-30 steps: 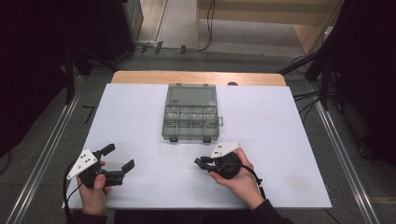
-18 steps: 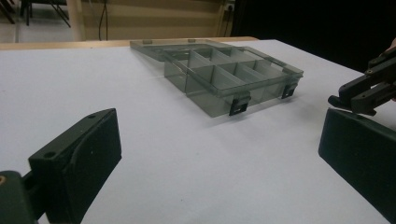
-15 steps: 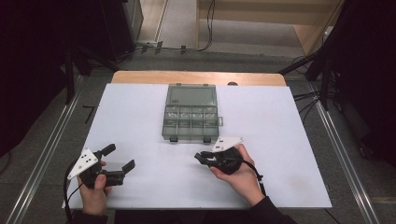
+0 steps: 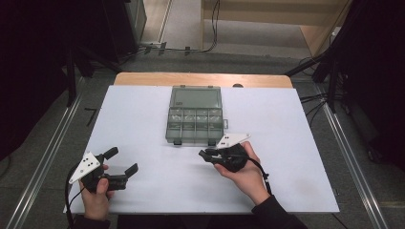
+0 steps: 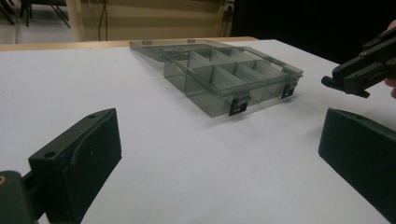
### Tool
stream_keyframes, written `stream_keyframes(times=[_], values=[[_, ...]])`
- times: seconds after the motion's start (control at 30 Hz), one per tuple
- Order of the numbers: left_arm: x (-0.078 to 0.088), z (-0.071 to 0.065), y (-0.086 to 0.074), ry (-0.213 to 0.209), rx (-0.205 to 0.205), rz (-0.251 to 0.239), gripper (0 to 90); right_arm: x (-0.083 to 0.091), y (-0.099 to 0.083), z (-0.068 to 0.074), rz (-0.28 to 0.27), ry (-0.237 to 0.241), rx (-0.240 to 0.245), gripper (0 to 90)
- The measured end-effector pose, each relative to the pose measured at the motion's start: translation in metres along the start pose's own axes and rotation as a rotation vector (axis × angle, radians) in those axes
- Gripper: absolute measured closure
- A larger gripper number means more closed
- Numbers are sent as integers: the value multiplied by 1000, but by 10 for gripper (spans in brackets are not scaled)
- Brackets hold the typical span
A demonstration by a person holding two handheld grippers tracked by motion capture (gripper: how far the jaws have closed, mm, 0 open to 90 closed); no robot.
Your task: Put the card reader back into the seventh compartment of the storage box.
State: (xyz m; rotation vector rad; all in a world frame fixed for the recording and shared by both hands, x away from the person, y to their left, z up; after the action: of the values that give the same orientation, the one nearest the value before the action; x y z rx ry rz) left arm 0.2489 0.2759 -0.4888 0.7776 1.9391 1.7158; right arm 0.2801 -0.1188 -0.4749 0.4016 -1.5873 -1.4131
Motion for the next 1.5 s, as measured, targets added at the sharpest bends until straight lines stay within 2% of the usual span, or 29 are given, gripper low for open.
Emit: stream_keyframes(times=[0.7,1.5], values=[[0,-1,0,-5,-1,-6,0,-2,11,-13,-22,-24,-35,710],[0,-1,0,-8,-1,-8,0,-8,24,-23,-32,-33,-43,710]])
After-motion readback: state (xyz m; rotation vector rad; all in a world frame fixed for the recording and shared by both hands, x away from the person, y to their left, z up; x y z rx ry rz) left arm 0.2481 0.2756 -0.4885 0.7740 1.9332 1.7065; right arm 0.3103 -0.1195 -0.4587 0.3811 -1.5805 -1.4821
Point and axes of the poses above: each handheld gripper's, and its own axes: x roughly backward along the jaws, y roughly out of its top, z roughly to its left, the point moved 1 cm from there along -x, roughly forward along the jaws, and after that the axes turned 14 degrees about -z, right-handed, at the moved point
